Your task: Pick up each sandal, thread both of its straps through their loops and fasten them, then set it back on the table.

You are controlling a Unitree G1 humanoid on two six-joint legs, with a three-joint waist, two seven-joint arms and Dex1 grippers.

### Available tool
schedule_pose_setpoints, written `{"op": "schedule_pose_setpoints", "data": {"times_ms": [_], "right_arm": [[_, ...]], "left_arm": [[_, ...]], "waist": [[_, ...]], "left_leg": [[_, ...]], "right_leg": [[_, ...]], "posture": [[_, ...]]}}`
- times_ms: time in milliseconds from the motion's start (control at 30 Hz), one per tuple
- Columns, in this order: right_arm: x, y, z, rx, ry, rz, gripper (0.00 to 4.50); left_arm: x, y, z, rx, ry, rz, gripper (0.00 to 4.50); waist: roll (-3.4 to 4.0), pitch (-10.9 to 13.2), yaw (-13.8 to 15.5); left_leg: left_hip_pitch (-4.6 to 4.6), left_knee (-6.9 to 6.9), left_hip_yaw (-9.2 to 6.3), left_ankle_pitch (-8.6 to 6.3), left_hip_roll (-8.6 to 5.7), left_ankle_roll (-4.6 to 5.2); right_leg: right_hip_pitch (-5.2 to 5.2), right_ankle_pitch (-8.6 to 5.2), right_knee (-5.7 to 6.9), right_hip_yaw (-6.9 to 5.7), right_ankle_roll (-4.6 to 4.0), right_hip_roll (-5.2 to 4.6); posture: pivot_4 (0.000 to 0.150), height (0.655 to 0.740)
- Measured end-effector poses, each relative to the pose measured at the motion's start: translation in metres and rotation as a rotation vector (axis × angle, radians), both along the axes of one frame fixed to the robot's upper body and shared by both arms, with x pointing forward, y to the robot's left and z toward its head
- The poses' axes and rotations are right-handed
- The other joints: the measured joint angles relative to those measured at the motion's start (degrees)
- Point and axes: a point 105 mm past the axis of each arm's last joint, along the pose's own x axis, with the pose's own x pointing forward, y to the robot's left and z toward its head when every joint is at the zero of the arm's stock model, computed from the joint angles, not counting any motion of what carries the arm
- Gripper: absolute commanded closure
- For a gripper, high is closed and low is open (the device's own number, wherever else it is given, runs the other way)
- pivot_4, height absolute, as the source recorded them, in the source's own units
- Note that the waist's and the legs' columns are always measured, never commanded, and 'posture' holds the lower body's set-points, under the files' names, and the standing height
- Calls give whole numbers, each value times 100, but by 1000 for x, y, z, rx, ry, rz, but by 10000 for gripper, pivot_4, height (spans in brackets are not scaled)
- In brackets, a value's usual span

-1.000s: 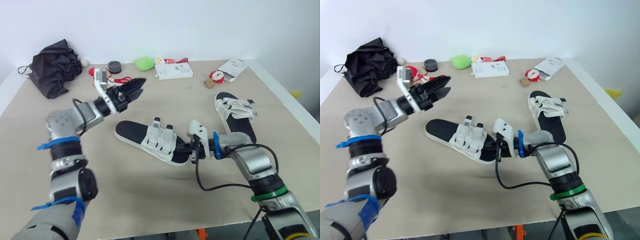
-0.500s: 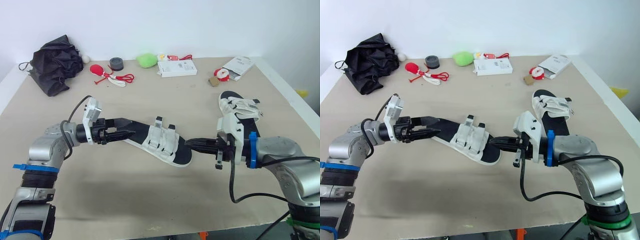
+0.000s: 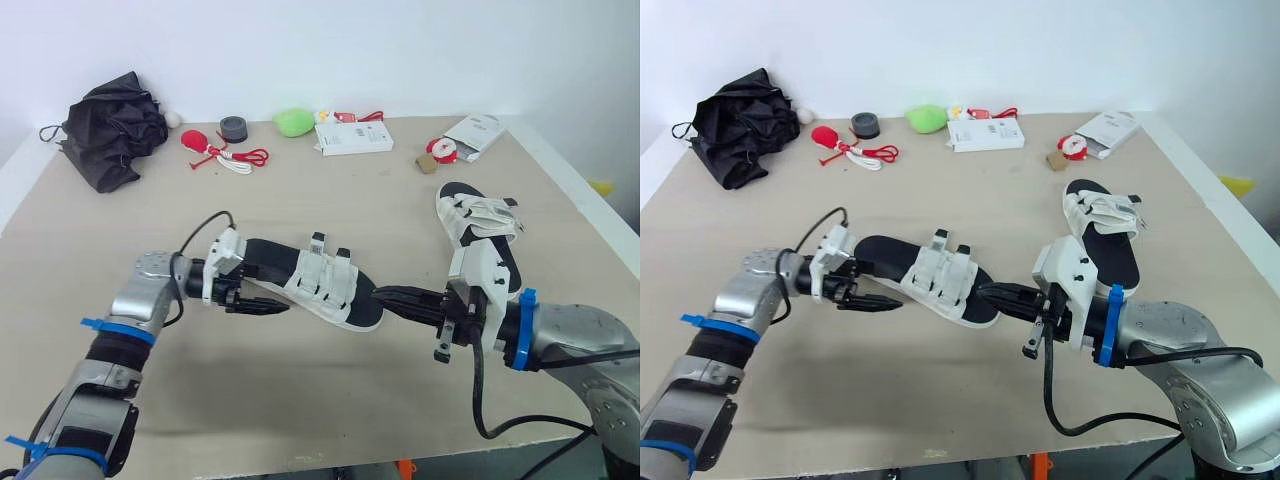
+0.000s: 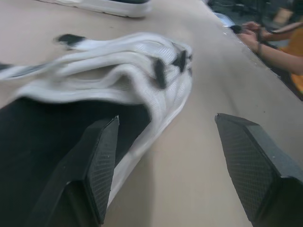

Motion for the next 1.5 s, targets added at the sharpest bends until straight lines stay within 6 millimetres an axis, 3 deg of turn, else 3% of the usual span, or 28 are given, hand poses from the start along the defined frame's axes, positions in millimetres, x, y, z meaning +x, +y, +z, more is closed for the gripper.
{"op": "schedule_pose_setpoints", "data": {"times_ms": [133, 167, 300, 433, 633, 800, 933, 1033, 1067, 1233, 1333, 1433, 1500], "right_arm": [[0, 1, -1, 0, 6, -5, 45000], [1, 1, -1, 0, 8, -9, 45000], [1, 2, -2, -1, 12, -11, 45000], [1, 3, -3, -5, 12, -14, 45000], [2, 5, -2, -2, 0, 1, 45000], [7, 11, 4, 5, -35, 33, 45000], [14, 21, 7, 26, -54, 62, 45000], [20, 30, 6, 31, -56, 105, 45000], [21, 32, 5, 31, -54, 123, 45000], [27, 47, 18, 50, -102, 221, 45000], [33, 54, 26, 51, -138, 250, 45000], [36, 55, 22, 43, -131, 252, 45000], [38, 56, 20, 44, -126, 249, 45000]], "left_arm": [[-1, -10, -3, 23, -24, -55, 11593], [-1, -13, -4, 21, -21, -67, 13936], [-3, -20, -6, 7, -4, -92, 26981], [-3, -21, -8, 1, 6, -89, 44461], [3, -23, -9, -32, 25, -17, 44801], [45, -16, -1, -147, 70, 400, 44801], [82, 19, 8, -176, 36, 803, 44801], [106, 81, 21, -230, -9, 1239, 44801], [108, 102, 23, -243, -18, 1364, 44801], [99, 136, 14, -235, -24, 1597, 44801], [95, 136, 12, -237, -23, 1637, 44801], [93, 134, 12, -237, -21, 1651, 44801], [93, 132, 12, -239, -17, 1652, 38612]], "waist": [[0, 0, -1], [0, 0, 0], [0, 0, -2], [0, 0, -2], [1, 0, -2], [0, 0, -7], [0, 0, -34], [0, 0, -59], [0, 0, -54], [-1, 0, -1], [-3, -1, 21], [-3, -1, 20], [-3, -1, 19]], "left_leg": [[1, 0, -1, -1, 0, 2], [1, 4, -1, -1, -1, 2], [1, 8, 0, -1, 0, 2], [3, 8, -2, -1, 1, 3], [6, 22, 0, -1, 1, 3], [4, 67, -2, -1, 18, 6], [9, 82, 4, 0, 45, 8], [13, 83, 7, 1, 69, 9], [11, 83, 4, 1, 71, 9], [7, 84, 12, 0, 65, 8], [7, 86, 10, 1, 58, 7], [7, 86, 14, 1, 55, 7], [8, 86, 13, 1, 55, 7]], "right_leg": [[1, 0, 2, 0, 0, 1], [2, 0, 4, 0, 0, 1], [3, 1, 5, 1, 1, 1], [3, 1, 10, 0, 0, 4], [8, 5, 16, 5, 4, 2], [12, 22, 35, 6, 7, 19], [12, 48, 36, 17, -4, 49], [10, 61, 35, 22, -16, 76], [9, 61, 35, 19, -18, 79], [8, 66, 33, 24, -25, 69], [11, 68, 34, 18, -25, 60], [11, 70, 34, 22, -28, 57], [11, 70, 35, 21, -27, 57]], "posture": [[1500, 7400], [1500, 7400], [1500, 7400], [1500, 7400], [1500, 7400], [1500, 7400], [1500, 7400], [1500, 7400], [1500, 7400], [1500, 7400], [1500, 7400], [1500, 7400], [1500, 7400]]}}
